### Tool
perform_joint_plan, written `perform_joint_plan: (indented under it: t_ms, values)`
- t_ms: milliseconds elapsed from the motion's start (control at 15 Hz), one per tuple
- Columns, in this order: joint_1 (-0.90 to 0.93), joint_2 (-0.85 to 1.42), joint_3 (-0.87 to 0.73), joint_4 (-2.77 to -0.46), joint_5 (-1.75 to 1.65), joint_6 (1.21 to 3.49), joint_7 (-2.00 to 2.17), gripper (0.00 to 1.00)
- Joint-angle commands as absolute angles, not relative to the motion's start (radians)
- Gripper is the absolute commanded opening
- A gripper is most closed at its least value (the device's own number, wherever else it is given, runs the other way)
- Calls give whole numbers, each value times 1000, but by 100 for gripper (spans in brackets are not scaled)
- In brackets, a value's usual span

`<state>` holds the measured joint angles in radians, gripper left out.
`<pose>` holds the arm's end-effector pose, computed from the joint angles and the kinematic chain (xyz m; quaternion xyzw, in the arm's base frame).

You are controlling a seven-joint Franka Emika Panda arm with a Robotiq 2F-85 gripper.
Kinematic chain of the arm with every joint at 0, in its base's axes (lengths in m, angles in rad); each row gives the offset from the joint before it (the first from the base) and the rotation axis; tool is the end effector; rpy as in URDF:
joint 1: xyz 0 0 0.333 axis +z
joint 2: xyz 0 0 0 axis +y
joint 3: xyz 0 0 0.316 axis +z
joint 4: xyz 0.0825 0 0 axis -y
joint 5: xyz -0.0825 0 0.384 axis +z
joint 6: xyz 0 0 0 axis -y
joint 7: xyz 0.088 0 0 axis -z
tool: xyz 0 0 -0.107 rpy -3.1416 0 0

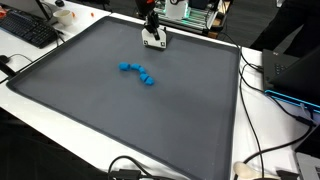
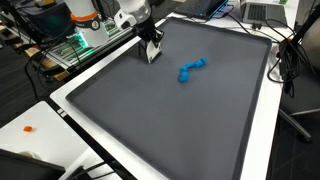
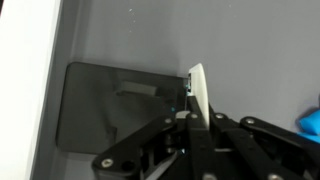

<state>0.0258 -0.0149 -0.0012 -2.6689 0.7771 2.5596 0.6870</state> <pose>0.4045 -0.0004 0.2328 -0.7682 0.6088 0.1082 0.1658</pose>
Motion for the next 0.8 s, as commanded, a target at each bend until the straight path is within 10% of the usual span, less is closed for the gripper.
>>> perform_joint_plan:
  t_ms: [0, 733]
  values:
    - [29, 10, 13, -2670, 818, 2590, 684, 1]
    - [38, 40, 27, -2657, 767, 2570, 728, 1]
